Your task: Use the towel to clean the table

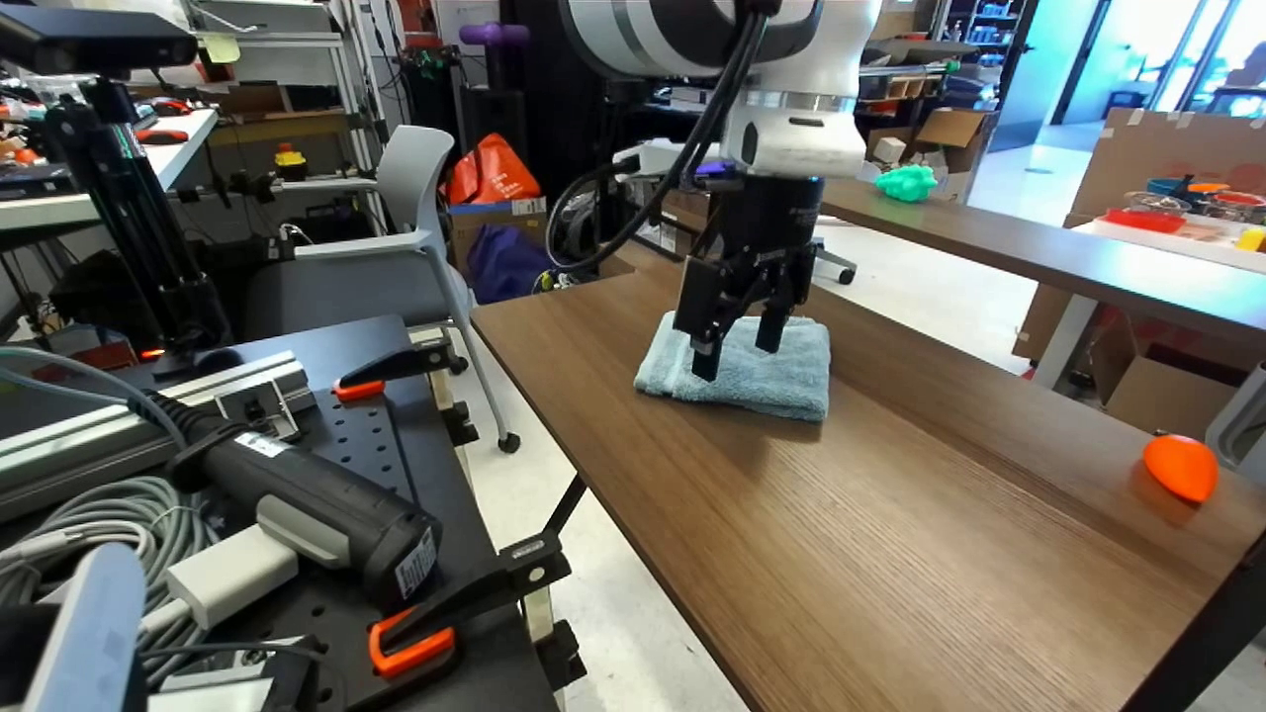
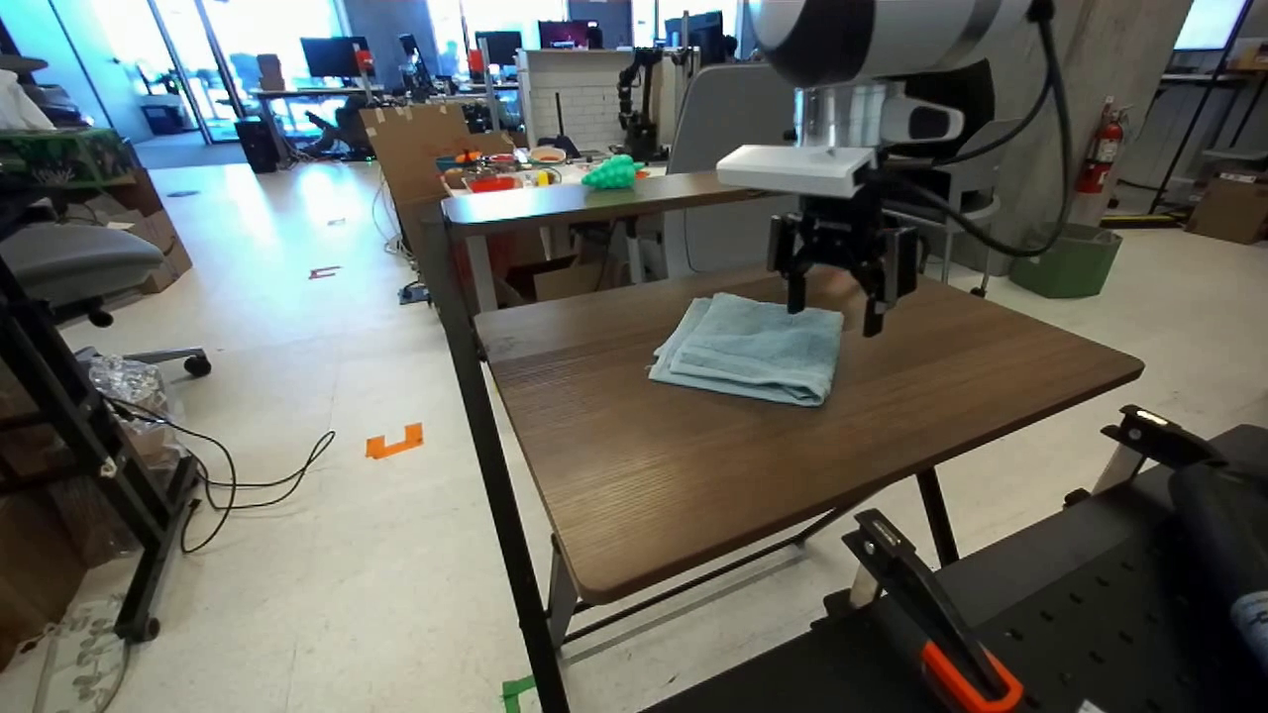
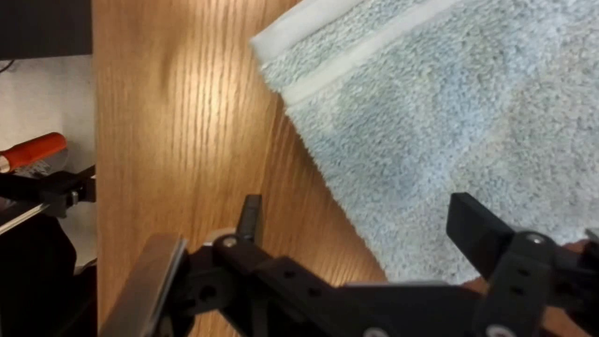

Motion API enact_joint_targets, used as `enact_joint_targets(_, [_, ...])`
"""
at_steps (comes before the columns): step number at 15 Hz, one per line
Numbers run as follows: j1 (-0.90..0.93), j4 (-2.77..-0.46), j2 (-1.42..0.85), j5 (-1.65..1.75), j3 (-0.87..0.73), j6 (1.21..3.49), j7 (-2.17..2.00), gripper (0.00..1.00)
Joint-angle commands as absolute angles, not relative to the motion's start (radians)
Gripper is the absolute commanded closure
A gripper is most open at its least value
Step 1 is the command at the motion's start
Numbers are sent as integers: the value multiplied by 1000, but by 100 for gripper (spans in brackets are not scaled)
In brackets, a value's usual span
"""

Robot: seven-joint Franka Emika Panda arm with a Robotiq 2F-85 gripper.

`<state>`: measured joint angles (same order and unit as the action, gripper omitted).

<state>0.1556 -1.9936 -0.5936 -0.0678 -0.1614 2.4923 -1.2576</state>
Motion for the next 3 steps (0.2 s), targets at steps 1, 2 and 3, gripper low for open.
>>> enact_joint_targets(1, [59,-2197,-365,-141,-89,2525,-1081,0])
enact_joint_targets(2, [104,-2073,-501,-98,-130,2499,-1167,0])
enact_joint_targets(3, [86,-2111,-452,-114,-120,2499,-1130,0])
